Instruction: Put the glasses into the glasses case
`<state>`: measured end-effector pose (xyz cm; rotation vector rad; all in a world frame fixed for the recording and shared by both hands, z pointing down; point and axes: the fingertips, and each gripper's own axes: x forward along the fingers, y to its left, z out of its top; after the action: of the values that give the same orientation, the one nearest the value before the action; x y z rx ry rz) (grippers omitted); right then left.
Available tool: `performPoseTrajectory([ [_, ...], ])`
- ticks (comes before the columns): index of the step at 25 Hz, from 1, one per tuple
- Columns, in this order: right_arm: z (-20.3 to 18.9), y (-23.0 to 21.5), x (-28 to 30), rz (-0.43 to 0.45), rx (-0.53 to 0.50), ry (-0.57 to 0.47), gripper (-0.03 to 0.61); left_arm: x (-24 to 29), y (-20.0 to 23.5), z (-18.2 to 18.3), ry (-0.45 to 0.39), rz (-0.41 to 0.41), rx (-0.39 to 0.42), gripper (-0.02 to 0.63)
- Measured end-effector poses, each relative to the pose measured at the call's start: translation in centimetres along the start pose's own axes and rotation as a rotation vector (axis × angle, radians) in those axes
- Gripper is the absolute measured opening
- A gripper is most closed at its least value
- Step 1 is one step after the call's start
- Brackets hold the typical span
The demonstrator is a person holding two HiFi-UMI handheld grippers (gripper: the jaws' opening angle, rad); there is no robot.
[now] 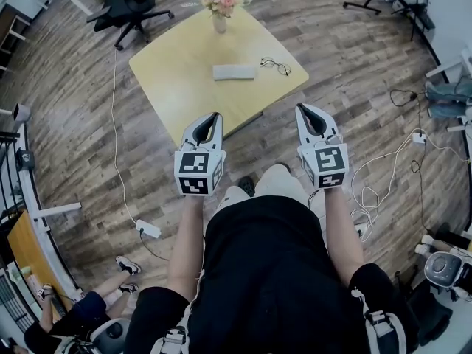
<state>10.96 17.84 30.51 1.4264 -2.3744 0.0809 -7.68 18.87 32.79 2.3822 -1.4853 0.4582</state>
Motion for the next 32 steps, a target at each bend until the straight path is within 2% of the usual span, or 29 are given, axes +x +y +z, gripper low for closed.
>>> performPoseTrajectory([
  [6, -1.1, -1.0, 2.0, 0.018, -0.003, 0.019, 0.018, 1.5, 0.6, -0.8, 0.016, 0.022, -0.018, 0.023],
  [13, 0.1, -2.5, 7.6, 0.088, -0.026, 0.02, 0.018, 4.6, 2.8, 0.0, 0.034, 0.079, -0.056, 0.023],
  [22, 1.3, -2.9, 15.1, 0.229, -0.098, 0.038, 0.029, 8.1, 4.5, 1.4, 0.052, 0.158, -0.109, 0.024],
  [32, -0.6, -3.5, 22.2, 0.415, -0.259, 0.097, 0.064, 12.8, 6.4, 1.9, 0.084, 0.28, -0.201, 0.025],
])
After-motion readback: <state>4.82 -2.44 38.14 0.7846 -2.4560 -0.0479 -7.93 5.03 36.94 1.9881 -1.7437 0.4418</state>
